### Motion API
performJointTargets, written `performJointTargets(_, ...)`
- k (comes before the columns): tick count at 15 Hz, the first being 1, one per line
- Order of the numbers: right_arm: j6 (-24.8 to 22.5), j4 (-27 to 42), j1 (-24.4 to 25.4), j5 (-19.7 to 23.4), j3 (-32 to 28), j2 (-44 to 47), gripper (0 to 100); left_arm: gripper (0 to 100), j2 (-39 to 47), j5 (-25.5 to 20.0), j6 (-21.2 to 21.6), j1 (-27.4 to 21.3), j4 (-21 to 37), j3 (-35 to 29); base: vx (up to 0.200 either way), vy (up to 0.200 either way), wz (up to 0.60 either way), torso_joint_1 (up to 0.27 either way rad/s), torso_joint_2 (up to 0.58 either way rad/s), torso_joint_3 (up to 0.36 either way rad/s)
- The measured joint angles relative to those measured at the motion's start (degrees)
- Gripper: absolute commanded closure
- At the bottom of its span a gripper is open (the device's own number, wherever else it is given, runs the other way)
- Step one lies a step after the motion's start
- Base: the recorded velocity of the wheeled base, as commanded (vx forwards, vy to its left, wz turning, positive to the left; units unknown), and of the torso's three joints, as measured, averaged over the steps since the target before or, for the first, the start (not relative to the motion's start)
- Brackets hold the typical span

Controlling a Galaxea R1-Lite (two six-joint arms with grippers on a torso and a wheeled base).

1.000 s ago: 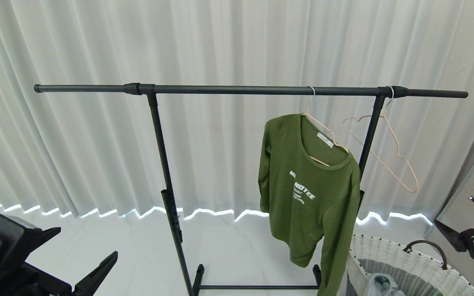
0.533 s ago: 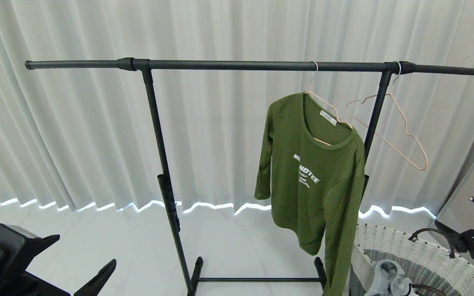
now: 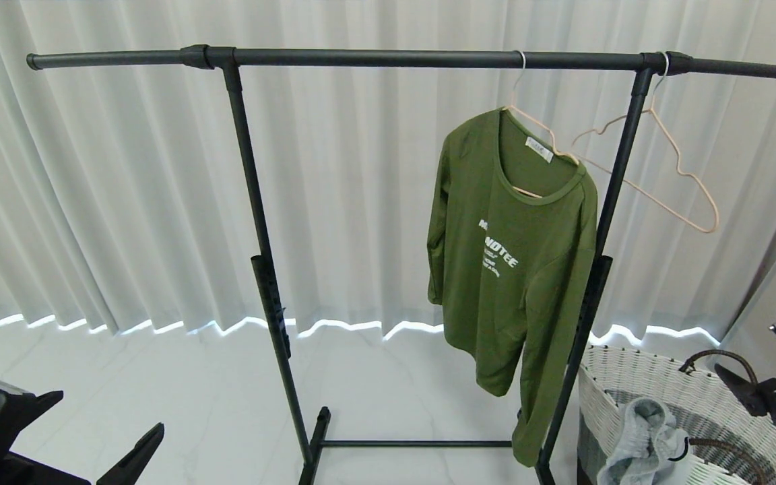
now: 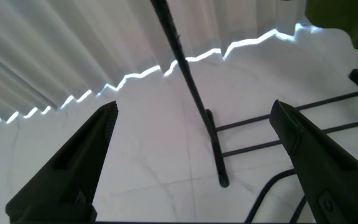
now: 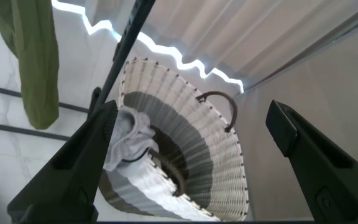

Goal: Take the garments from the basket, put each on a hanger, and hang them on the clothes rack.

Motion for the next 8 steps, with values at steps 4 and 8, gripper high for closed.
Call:
performJointTargets(4,-1.56,-0.06,0.0,0.02,1.88,-1.05,0,0,-0.29,-0.01,0.24,0.67,-0.02,-0.16,0.0,0.0,0.0,-0.029,0.06,0.025)
performJointTargets(8,-1.65,-0.09,-0.05,0.0,2.29,-1.85,0,0,-0.99,-0.01,0.44,0.72,-0.02,0.01,0.0,0.0,0.0,0.0,0.0,0.0)
